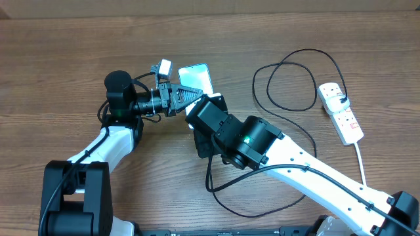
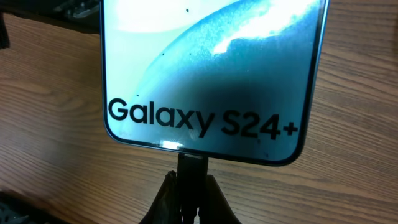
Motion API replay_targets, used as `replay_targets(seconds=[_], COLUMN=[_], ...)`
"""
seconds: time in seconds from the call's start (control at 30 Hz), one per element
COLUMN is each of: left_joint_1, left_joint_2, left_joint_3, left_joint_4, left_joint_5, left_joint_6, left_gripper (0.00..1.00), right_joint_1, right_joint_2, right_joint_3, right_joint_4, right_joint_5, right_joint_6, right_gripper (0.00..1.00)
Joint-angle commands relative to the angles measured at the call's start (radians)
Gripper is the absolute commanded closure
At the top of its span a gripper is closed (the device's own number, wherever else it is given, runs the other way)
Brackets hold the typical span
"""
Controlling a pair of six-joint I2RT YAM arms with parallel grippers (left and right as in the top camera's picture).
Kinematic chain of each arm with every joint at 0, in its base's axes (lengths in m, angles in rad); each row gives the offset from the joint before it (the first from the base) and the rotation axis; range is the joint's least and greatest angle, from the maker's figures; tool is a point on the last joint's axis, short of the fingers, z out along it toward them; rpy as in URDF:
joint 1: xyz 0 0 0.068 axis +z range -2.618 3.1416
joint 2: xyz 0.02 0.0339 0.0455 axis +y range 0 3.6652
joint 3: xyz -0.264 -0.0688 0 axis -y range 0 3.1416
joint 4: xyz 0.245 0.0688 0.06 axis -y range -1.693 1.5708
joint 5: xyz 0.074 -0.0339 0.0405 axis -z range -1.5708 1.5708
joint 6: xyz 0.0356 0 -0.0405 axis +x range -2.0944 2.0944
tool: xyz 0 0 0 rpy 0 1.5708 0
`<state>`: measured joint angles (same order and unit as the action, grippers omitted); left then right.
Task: Plug charger to phone and switch on socket
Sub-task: 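Press the plug further into the phone port with the right gripper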
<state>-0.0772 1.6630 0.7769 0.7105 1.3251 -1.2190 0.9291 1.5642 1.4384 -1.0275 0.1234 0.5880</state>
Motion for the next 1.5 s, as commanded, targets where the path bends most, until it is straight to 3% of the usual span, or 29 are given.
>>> replay_targets(seconds=[0.0,0.2,0.37,0.47,0.57,0.6,0.73,0.97,1.1,1.3,1.4,1.47], left_joint_1=[-0.060,-0.063,-0.063,-0.063,-0.062,-0.061,-0.061,-0.061,-0.061,-0.061,-0.061,-0.061], left_joint_2=[-0.003,-0.003,-0.003,-0.003,-0.003,-0.003,-0.003,-0.003,-0.003,-0.003,-0.003,-0.003], left_joint_3=[0.002,0.002,0.002,0.002,0.002,0.002,0.002,0.002,0.002,0.002,0.002,0.002], left_joint_4=[0.004,0.003,0.004,0.004,0.004,0.004,0.009,0.027,0.027,0.027,0.027,0.027], left_joint_5=[0.109,0.116,0.101,0.084,0.068,0.061,0.055,-0.033,-0.072,-0.056,-0.049,-0.047], left_joint_6=[0.053,0.052,0.065,0.079,0.124,0.145,0.228,0.137,0.060,0.027,0.027,0.030], left_gripper=[0.96,0.96,0.96,0.96,0.96,0.96,0.96,0.96,0.96,0.96,0.96,0.96], right_joint_1=[-0.010,-0.010,-0.010,-0.010,-0.010,-0.010,-0.010,-0.002,-0.002,-0.002,-0.002,-0.002], right_joint_2=[-0.004,-0.005,-0.007,-0.008,-0.011,-0.014,-0.028,-0.024,-0.011,-0.001,-0.001,-0.001], right_joint_3=[0.088,0.108,0.108,0.108,0.108,0.108,0.108,0.064,0.029,-0.010,-0.017,-0.017], right_joint_4=[0.061,0.104,0.025,-0.033,-0.093,-0.115,-0.183,-0.190,-0.130,-0.069,-0.050,-0.043], right_joint_5=[0.013,0.029,0.025,0.015,0.010,0.009,0.010,-0.095,-0.083,-0.035,-0.016,0.011], right_joint_6=[-0.012,-0.044,-0.042,-0.042,-0.042,-0.042,-0.043,0.088,0.161,0.171,0.171,0.171], right_gripper=[0.96,0.95,0.74,0.51,0.36,0.25,0.10,0.12,0.25,0.55,0.76,0.83])
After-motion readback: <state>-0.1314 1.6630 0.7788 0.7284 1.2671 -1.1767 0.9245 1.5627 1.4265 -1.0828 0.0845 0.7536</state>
